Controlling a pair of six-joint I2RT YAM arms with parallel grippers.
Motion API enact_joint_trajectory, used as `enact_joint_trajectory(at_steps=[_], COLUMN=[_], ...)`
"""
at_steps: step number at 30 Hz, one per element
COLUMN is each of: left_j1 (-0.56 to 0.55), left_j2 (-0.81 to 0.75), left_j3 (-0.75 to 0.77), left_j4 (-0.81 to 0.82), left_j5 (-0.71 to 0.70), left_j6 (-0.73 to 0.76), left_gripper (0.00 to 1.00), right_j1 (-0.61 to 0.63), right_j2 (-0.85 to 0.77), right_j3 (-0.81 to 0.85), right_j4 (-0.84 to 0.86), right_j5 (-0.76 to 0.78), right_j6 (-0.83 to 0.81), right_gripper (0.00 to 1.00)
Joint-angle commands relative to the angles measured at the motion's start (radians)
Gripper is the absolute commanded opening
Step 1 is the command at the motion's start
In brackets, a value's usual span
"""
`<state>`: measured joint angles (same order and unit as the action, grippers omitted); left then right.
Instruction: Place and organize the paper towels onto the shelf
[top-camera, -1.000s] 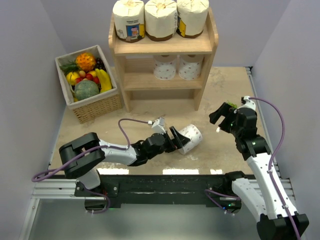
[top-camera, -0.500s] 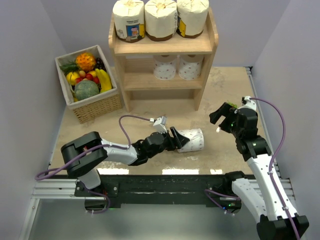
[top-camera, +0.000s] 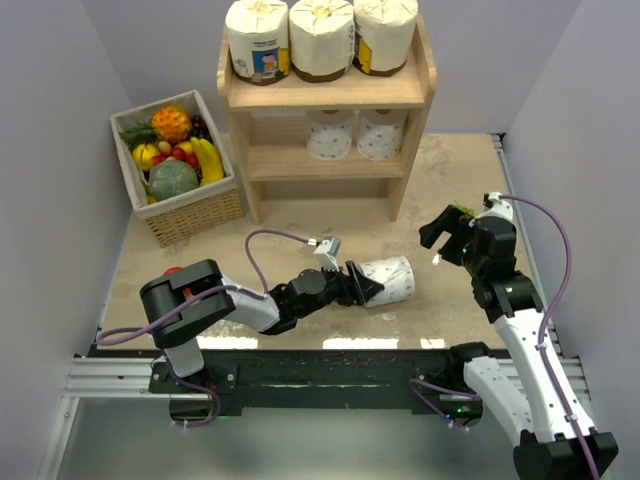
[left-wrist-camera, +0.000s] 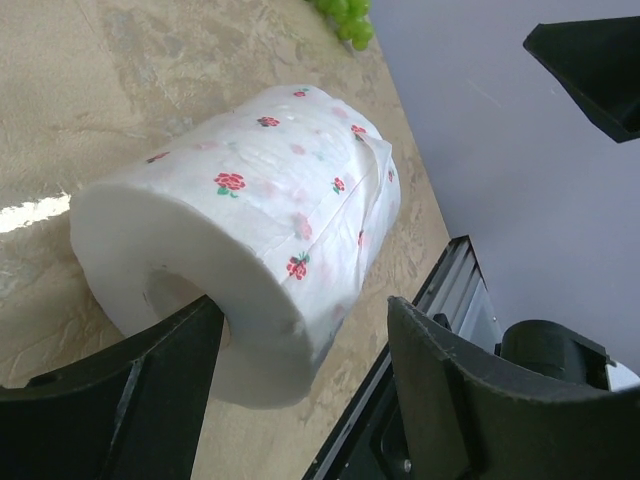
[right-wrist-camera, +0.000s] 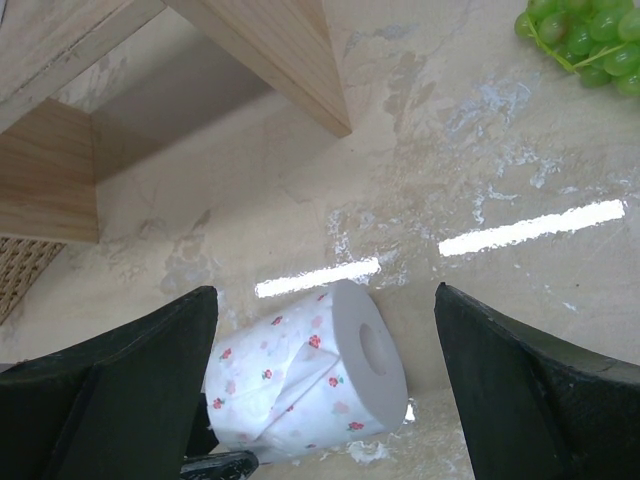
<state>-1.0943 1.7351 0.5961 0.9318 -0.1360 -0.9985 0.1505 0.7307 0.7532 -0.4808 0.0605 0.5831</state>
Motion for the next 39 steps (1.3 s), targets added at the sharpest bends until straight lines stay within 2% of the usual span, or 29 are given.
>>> enact_joint_trajectory(at_steps=[1,5,18,24,28,31,36,39], left_j1=[-0.003,-0.003,-0.003,-0.001,-0.001,0.001,-0.001,-0.001], left_j2=[0.024,0.066,0.126,0.13,0.124,0.1,-0.005,-0.109], left_j3=[-0.032,-0.036,-0.001,0.016,0.014,0.008,0.017,0.047], left_j4=[0.215,0.309,0.305,0.3,0.305,0.286,0.159,-0.012], left_j5=[0.036,0.058,0.064,0.065,0.073,0.07,0.038,-0.011], left_j6=[0.073,0.07,0.092,0.115,0.127,0.143,0.218,0.293], left_gripper=[0.72,0.73,0.72,0.6,0.45,0.38,0.33,0.33], right_j1=[-0.002,-0.002,-0.003,0.0,-0.002,-0.003,-0.002,-0.003], right_j2=[-0.001,0.006,0.007,0.01,0.003,-0.002,-0.011,-0.022], right_j3=[0.023,0.028,0.029,0.029,0.029,0.029,0.034,0.043], right_j4=[0.039,0.034,0.041,0.044,0.041,0.041,0.031,0.015], right_j5=[0.002,0.009,0.032,0.032,0.036,0.035,0.041,0.05], right_j6=[-0.011,-0.012,-0.009,-0.011,-0.012,-0.012,-0.023,-0.04], right_gripper=[0.94,0.94,0.93,0.93,0.93,0.93,0.93,0.93])
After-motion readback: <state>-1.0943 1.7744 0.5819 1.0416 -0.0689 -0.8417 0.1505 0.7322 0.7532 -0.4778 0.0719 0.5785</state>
